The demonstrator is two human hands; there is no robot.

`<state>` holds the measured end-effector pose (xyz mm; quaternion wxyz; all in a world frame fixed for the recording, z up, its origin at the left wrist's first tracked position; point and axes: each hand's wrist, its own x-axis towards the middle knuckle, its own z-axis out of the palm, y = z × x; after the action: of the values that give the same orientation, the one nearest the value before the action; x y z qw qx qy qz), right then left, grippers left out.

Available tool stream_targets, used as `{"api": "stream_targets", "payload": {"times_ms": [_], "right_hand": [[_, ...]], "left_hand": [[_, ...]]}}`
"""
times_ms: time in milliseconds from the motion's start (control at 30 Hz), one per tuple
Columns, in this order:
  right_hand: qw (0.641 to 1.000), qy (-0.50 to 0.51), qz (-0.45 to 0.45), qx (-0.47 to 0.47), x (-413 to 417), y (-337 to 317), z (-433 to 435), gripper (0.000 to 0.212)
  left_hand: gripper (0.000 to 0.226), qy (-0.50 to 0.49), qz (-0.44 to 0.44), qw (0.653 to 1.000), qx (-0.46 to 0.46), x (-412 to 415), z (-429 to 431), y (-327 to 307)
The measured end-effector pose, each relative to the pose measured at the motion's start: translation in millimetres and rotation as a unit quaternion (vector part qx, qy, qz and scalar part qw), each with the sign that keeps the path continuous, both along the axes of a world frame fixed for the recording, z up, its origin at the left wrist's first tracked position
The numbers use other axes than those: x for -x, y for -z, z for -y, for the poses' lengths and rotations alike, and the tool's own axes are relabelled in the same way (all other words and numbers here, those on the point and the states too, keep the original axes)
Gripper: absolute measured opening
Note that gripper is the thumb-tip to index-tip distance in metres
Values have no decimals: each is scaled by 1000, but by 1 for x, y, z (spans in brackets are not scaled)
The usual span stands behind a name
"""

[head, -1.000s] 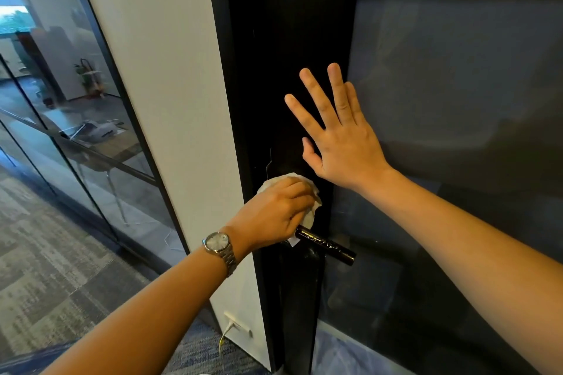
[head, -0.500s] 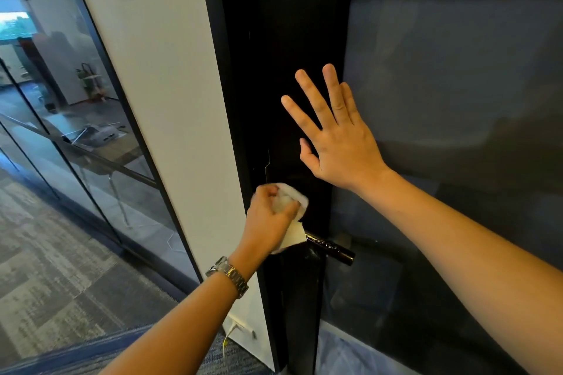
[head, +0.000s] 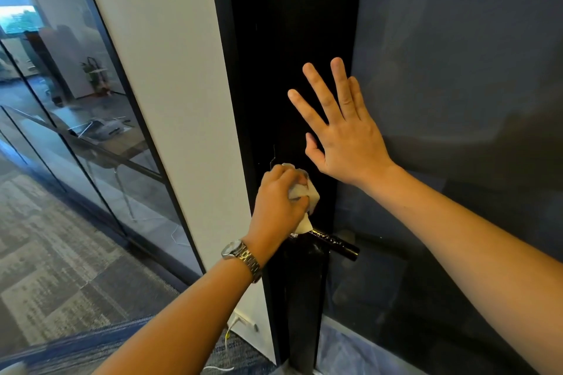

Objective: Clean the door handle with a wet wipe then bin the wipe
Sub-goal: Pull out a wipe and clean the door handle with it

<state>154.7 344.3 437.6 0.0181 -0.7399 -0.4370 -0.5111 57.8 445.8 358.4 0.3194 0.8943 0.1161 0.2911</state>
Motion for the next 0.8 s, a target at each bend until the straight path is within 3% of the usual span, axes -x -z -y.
{"api": "stream_targets", "payload": {"times_ms": [133, 333, 433, 600, 667, 733, 800], "right_hand": [[1000, -3, -4, -4, 0, 0, 1, 63], [1000, -7, -3, -5, 1, 0, 0, 63], [1000, -9, -2, -5, 0, 0, 0, 63], [1000, -12, 0, -7, -1, -1, 1, 64], [1000, -13, -1, -7, -1, -1, 1, 64], [1000, -12, -1, -7, 0, -1, 0, 64], [1000, -10, -1, -5, 0, 0, 0, 63]], "left_hand": [[47, -75, -26, 980, 181, -2, 2, -1], [55, -93, -61, 941, 320, -6, -1, 0], [51, -94, -74, 947, 297, -6, -1, -2], [33, -35, 40, 994, 99, -3, 6, -1], [34, -43, 40, 994, 93, -4, 5, 1], [45, -68, -4, 977, 201, -4, 2, 7], [54, -75, -63, 930, 354, -2, 2, 10]]}}
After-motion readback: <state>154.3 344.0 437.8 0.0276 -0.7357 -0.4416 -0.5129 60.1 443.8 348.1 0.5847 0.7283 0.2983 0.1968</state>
